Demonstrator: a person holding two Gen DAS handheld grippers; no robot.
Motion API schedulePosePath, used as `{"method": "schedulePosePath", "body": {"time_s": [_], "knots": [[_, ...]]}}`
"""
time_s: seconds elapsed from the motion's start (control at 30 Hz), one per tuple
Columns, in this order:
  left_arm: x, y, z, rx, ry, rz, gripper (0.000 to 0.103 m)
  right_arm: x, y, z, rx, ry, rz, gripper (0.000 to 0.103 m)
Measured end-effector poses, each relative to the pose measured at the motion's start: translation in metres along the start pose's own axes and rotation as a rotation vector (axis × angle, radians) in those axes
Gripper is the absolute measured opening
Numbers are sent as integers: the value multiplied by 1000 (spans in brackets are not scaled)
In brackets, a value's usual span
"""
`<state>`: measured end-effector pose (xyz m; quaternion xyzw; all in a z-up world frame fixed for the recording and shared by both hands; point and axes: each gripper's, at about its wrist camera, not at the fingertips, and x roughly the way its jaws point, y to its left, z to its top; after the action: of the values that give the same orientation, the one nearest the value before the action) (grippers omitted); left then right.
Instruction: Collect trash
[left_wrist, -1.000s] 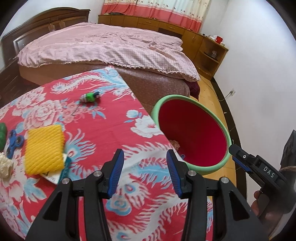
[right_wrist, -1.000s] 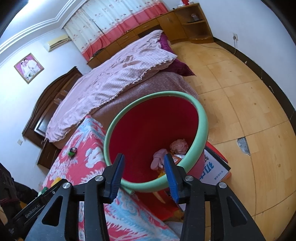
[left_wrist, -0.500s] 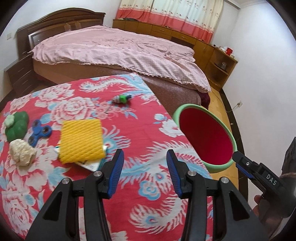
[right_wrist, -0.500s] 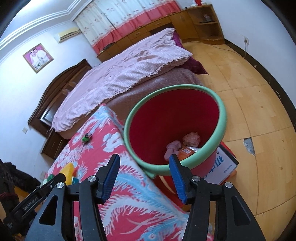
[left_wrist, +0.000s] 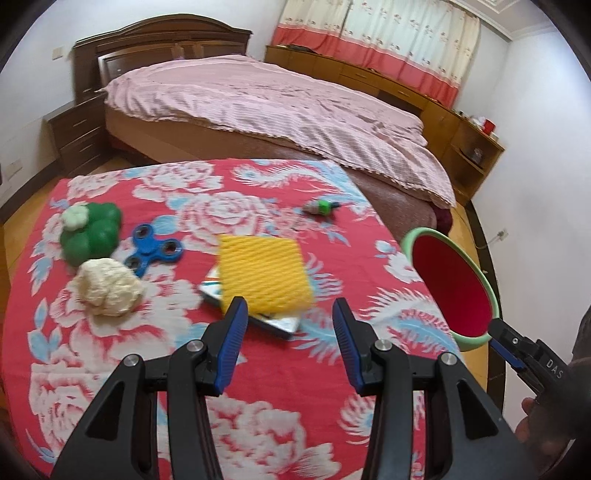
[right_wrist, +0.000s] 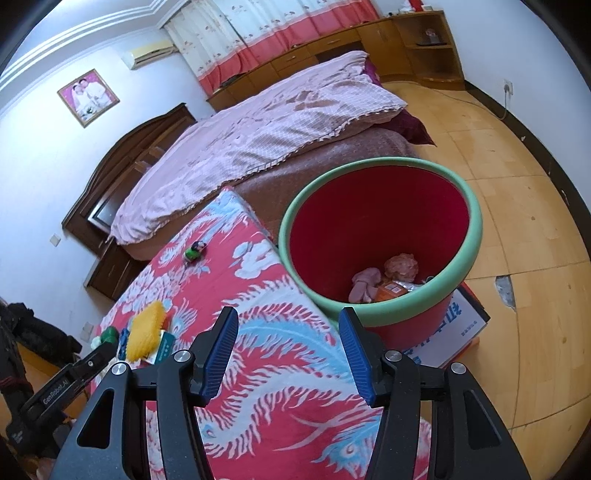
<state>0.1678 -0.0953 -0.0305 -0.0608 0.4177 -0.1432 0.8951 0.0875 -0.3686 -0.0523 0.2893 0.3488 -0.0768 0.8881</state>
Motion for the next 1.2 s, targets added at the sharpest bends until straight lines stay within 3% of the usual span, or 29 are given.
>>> {"method": "schedulePosePath", "body": {"time_s": [0.57,1.2], "knots": [[-8,95,14,-109,-37,147,48,9,29,-12,-48,24,-16,60],[26,144,4,-175,16,187,48,28,63,-22,-122,72,-32,60]]}}
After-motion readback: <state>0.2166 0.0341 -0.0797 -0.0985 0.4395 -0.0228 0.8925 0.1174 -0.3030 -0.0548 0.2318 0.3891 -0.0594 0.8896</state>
